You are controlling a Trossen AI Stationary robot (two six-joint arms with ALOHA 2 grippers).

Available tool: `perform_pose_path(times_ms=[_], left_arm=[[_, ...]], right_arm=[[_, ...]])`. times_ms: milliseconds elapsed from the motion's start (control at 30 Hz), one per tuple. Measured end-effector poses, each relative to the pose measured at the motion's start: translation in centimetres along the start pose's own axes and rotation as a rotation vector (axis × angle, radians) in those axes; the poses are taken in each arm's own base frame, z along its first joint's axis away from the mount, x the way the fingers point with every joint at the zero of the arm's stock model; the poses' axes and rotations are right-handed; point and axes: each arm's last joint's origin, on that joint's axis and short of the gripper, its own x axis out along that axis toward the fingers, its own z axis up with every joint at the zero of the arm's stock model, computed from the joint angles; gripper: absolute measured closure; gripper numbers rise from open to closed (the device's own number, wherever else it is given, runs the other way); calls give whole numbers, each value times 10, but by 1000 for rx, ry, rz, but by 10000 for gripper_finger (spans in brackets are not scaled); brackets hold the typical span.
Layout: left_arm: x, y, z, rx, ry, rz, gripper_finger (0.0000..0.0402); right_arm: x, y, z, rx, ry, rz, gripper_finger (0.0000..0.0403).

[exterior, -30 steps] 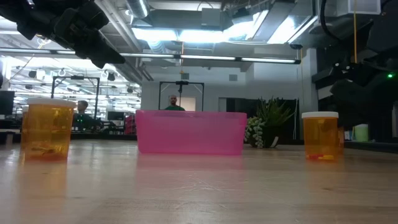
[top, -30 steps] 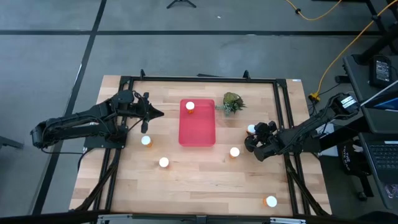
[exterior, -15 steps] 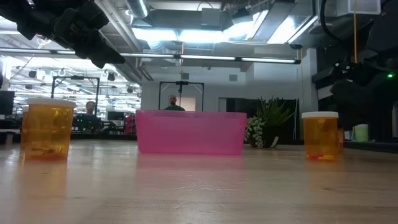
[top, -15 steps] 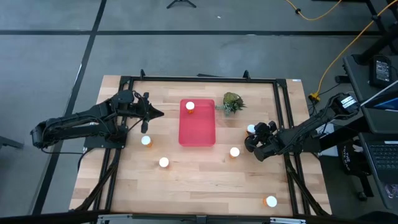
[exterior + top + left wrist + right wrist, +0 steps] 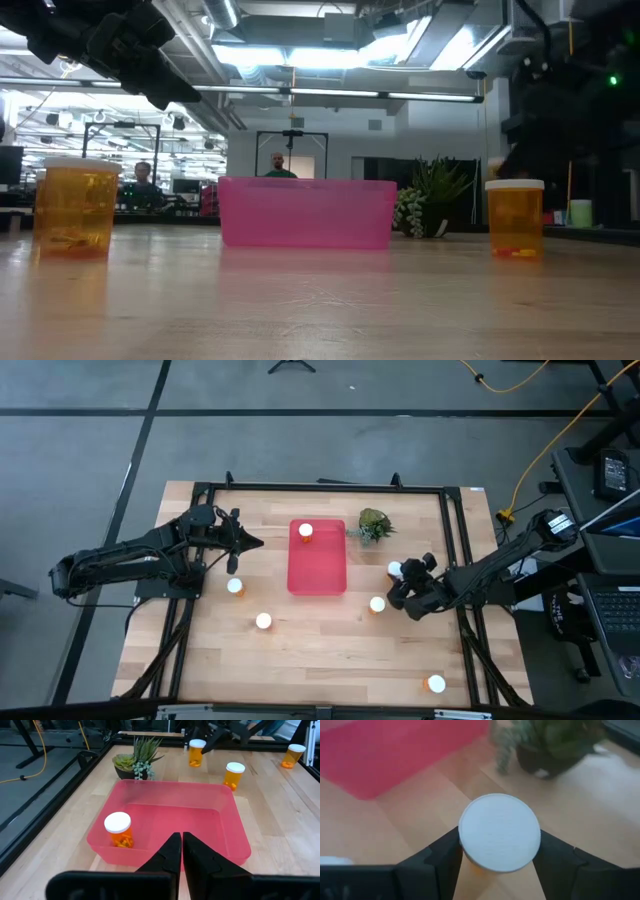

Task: Pick and place pill bottles into a basket
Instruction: Put the orange pill bottle into the red bin

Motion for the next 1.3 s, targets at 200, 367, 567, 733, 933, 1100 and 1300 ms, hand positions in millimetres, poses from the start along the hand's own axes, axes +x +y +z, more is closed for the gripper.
perform_pose_path(times_ms=[200,367,567,733,933,1100,1300], left_arm=[[0,0,1,10,-6,1,387],[0,0,2,15,-20,2,391],[0,0,2,15,-21,2,388],[0,0,2,15,-21,2,384],[0,0,2,15,-21,3,387],[0,0,2,15,-21,3,391],[0,0,2,15,-21,2,391]], right_arm=[[-12,14,24,-47,-34,52,189],[-20,23,46,-72,-66,75,189],[-29,30,79,-127,-116,90,189],[-25,31,97,-162,-130,130,189],[-11,29,119,-231,-148,257,189],[1,22,136,-286,-191,336,189],[12,12,148,-377,-214,436,189]])
